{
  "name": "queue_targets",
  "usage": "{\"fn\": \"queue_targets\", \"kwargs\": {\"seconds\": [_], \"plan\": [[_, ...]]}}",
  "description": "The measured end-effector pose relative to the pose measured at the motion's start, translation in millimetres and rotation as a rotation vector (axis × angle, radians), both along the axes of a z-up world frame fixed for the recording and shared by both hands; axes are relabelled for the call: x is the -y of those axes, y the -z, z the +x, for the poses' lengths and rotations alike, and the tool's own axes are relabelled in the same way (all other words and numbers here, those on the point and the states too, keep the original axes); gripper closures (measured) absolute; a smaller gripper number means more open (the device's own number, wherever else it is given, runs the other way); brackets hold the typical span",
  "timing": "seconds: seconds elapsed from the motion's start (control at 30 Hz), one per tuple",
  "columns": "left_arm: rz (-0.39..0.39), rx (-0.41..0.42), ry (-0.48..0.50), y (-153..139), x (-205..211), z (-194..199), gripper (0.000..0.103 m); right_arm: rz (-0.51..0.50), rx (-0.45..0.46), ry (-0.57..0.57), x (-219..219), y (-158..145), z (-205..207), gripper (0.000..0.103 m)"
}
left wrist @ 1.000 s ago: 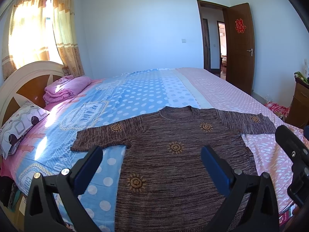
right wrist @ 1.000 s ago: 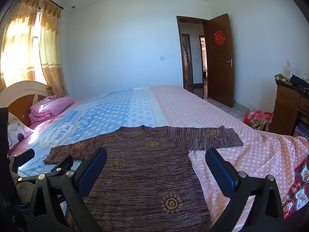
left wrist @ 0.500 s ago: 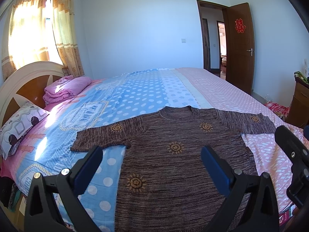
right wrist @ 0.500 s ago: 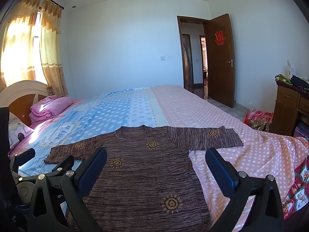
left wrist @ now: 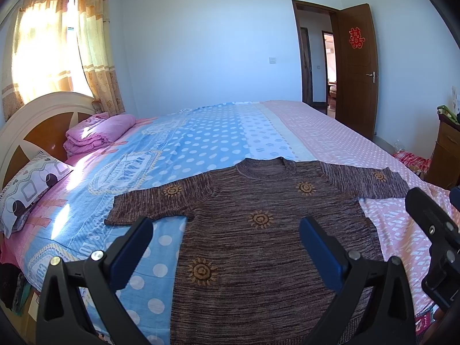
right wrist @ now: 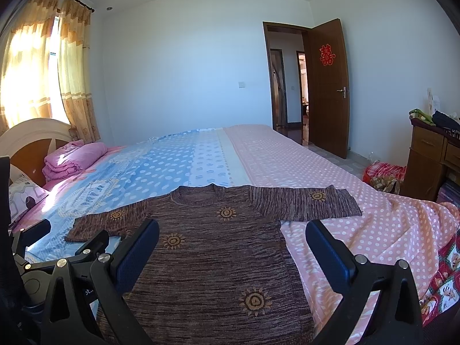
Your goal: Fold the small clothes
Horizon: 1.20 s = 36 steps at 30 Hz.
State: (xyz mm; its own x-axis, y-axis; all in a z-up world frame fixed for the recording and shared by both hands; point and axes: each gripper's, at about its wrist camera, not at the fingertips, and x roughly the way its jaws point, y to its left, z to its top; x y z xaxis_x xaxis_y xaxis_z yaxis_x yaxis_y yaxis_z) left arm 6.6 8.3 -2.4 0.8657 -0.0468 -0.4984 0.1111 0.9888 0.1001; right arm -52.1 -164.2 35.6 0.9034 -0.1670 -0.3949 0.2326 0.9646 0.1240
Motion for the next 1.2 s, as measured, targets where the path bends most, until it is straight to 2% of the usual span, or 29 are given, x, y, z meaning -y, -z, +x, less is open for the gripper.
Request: {"fn": "queue_targets", "kwargs": {"seconds": [1.2], "plan": [[0.0, -0.018, 0.015, 7.0, 5.7, 1.2, 0.0, 0.003, -0.016, 0.0, 1.5, 4.2, 3.2, 0.001]]}}
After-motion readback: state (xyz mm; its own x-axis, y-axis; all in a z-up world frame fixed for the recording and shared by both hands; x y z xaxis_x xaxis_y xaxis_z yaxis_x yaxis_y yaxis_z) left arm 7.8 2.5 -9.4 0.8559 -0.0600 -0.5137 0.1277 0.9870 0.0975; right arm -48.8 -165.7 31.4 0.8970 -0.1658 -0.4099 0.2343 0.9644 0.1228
